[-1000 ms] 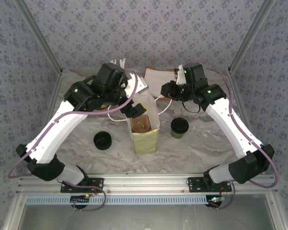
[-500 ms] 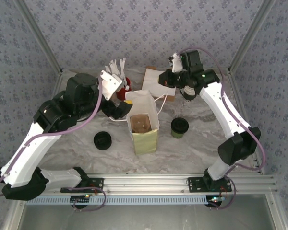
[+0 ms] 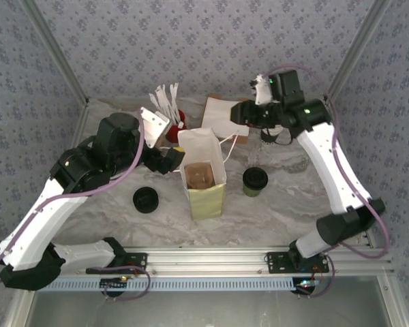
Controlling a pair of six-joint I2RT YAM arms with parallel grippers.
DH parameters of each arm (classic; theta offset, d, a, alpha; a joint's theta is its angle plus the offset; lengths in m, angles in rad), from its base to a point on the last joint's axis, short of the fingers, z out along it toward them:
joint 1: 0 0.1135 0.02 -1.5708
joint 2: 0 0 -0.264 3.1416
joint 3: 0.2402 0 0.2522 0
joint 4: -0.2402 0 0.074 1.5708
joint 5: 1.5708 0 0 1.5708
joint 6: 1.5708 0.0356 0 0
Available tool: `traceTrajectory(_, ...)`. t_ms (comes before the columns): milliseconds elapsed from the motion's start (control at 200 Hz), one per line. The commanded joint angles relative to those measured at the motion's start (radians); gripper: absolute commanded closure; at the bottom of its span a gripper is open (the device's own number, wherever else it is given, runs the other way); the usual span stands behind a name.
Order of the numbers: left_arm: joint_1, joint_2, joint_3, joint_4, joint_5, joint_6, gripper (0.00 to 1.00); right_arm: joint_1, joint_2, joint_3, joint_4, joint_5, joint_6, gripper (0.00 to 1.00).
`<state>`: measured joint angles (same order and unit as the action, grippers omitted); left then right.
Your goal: Pack the takeout coffee
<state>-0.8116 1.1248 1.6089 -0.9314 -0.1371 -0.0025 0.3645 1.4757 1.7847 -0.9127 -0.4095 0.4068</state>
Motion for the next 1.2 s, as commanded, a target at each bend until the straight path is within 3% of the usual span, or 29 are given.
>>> traceTrajectory(0,0.003,-0.024,-0.010,0.050,0.071,-0.018,0.02,-0.040,-0.131,-0.105,-0.048,0.079,-0.008,0.53)
traceTrajectory(120,-0.028,-0.003,0.006,0.075,0.120,-0.030,0.04,-0.109,-0.249,-0.271,-0.012,0.102,0.010,0.53)
traceTrajectory(245,-0.135,0.075,0.070,0.065,0.074,-0.020,0.05,-0.239,-0.327,-0.407,0.005,0.046,0.016,0.55)
traceTrajectory(440,-0.350,0.329,0.316,-0.058,-0.027,0.024,0.07,-0.440,-0.400,-0.539,0.040,-0.052,0.022,0.56)
traceTrajectory(585,-0.429,0.540,0.510,-0.140,-0.019,0.033,0.08,-0.551,-0.409,-0.579,0.047,-0.110,0.033,0.56)
traceTrajectory(874,-0.469,0.974,0.971,-0.396,-0.003,0.014,0.10,-0.661,-0.434,-0.630,0.081,-0.136,0.072,0.56)
traceTrajectory(1024,-0.460,1.285,1.468,-0.626,0.009,0.001,0.07,-0.695,-0.449,-0.640,0.089,-0.147,0.088,0.56)
traceTrajectory(1114,-0.431,1.309,1.450,-0.614,0.051,-0.036,0.07,-0.711,-0.456,-0.643,0.088,-0.148,0.089,0.56)
traceTrajectory(1194,-0.423,1.326,1.458,-0.626,0.018,-0.043,0.06,-0.720,-0.458,-0.645,0.089,-0.150,0.090,0.56)
